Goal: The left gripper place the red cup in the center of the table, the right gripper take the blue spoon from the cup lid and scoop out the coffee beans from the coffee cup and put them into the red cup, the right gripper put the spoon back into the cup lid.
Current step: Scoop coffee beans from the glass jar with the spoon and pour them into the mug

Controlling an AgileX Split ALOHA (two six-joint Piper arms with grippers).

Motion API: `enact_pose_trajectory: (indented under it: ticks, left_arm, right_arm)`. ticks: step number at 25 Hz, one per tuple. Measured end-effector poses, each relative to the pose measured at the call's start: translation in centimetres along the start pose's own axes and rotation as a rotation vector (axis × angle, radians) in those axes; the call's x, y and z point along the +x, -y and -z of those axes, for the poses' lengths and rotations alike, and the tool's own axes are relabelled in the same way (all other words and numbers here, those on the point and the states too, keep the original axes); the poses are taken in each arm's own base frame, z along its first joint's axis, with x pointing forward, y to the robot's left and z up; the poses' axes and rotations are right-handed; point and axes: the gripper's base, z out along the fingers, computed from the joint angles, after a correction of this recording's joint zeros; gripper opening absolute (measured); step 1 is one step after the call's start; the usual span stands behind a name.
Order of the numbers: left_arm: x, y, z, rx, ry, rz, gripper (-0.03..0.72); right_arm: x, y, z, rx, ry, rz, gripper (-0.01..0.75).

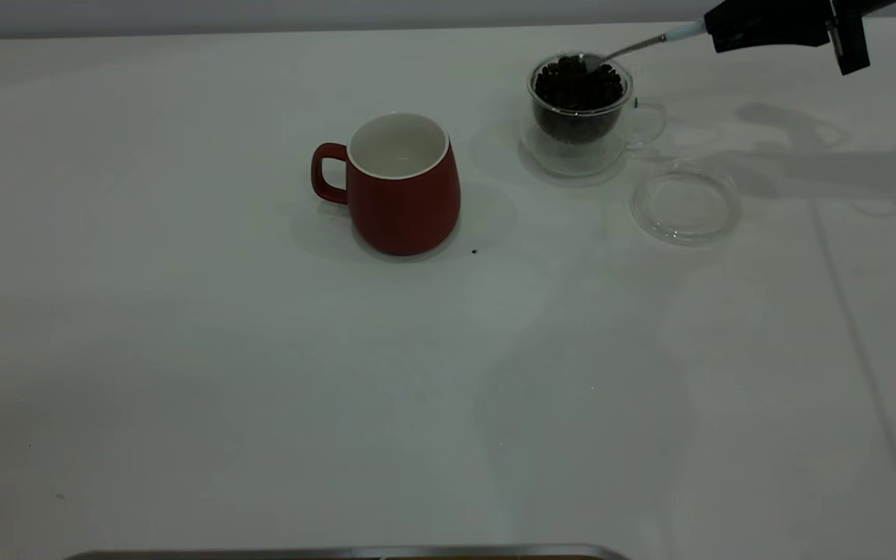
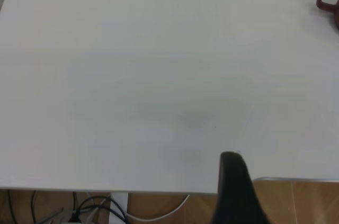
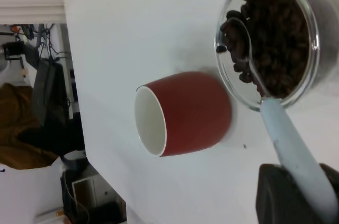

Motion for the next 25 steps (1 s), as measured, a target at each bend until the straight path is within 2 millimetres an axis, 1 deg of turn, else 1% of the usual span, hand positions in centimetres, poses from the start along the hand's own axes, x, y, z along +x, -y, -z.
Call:
enact_pose_trajectory:
  ticks: [7, 22, 25]
  left_arm:
    - [0.0, 0.0, 0.0, 0.000, 0.000, 0.001, 0.538]
    - [0.0, 0.0, 0.0, 0.000, 0.000, 0.001, 0.538]
    - [0.0, 0.0, 0.0, 0.000, 0.000, 0.002, 0.538]
  right_arm:
    - [0.0, -0.2, 0.1, -0.004, 0.006, 0.006, 0.117]
    - [-0.6, -2.8, 1.8, -0.003, 0.041, 0.062, 0.117]
    - [-0.6, -3.4, 1.8, -0.004, 0.042, 0.071, 0.117]
